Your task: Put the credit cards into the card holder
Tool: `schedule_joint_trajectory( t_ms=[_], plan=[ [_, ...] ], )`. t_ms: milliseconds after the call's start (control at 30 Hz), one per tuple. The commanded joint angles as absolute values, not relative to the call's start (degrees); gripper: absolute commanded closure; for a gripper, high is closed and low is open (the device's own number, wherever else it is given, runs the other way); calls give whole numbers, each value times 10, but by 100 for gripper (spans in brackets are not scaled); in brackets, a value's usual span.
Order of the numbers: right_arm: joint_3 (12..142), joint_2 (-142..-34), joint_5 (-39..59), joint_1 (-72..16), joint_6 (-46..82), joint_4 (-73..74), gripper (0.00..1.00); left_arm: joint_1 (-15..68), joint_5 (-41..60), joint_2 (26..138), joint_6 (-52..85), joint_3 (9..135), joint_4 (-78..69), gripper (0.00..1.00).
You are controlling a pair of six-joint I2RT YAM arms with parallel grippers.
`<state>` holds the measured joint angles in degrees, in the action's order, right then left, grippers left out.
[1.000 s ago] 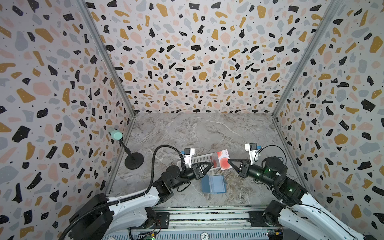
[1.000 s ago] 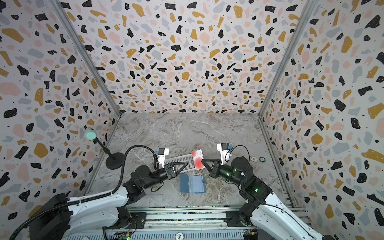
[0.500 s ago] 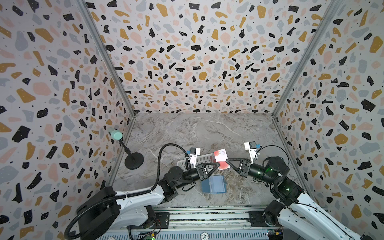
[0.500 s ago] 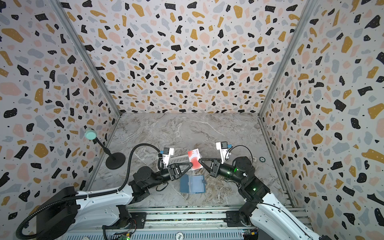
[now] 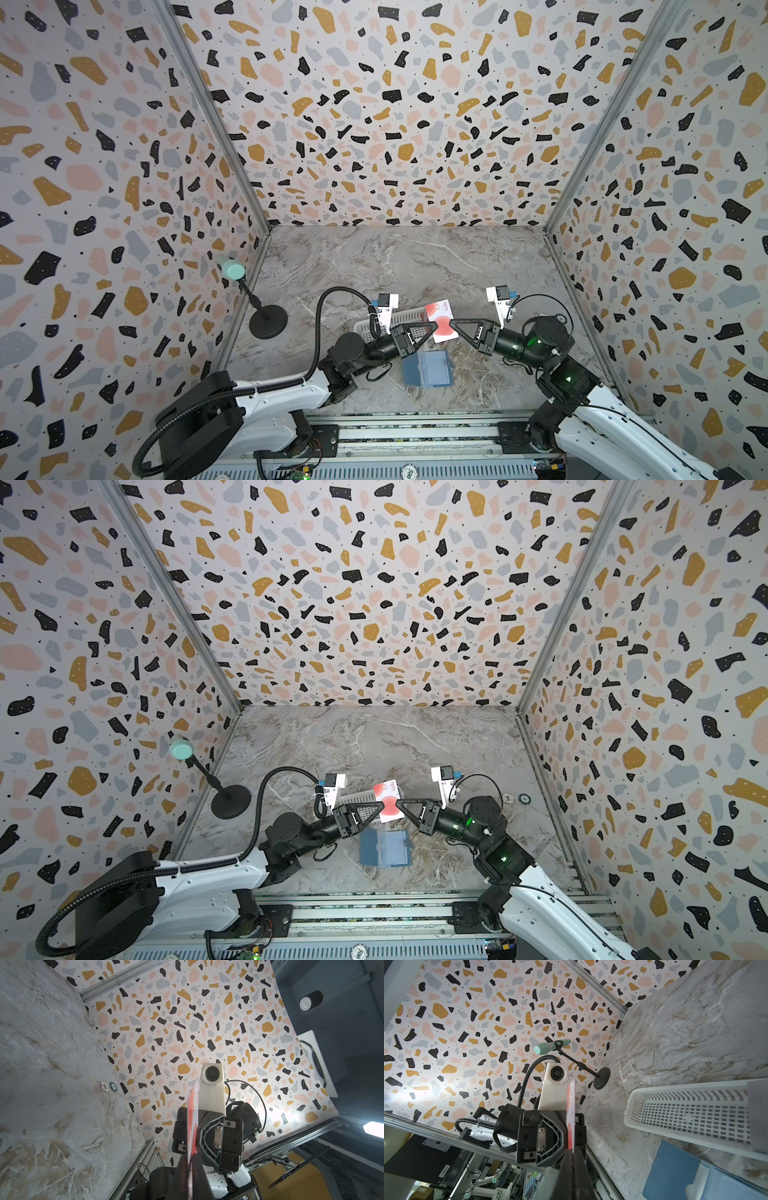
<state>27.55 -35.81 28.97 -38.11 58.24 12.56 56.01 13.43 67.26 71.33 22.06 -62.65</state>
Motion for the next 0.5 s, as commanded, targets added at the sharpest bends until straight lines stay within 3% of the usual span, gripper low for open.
schedule_joint_trajectory(
  t_ms=[0,267,467],
  plan=[
    [273,-353,279,-380,580,106,90,561,121,666,711,224,-669,94],
    [300,-336,169,-389,508,-72,76,532,115,619,714,188,-556,99],
    [290,-359,40,-486,486,-136,71,532,120,575,688,185,-433,97]
  ],
)
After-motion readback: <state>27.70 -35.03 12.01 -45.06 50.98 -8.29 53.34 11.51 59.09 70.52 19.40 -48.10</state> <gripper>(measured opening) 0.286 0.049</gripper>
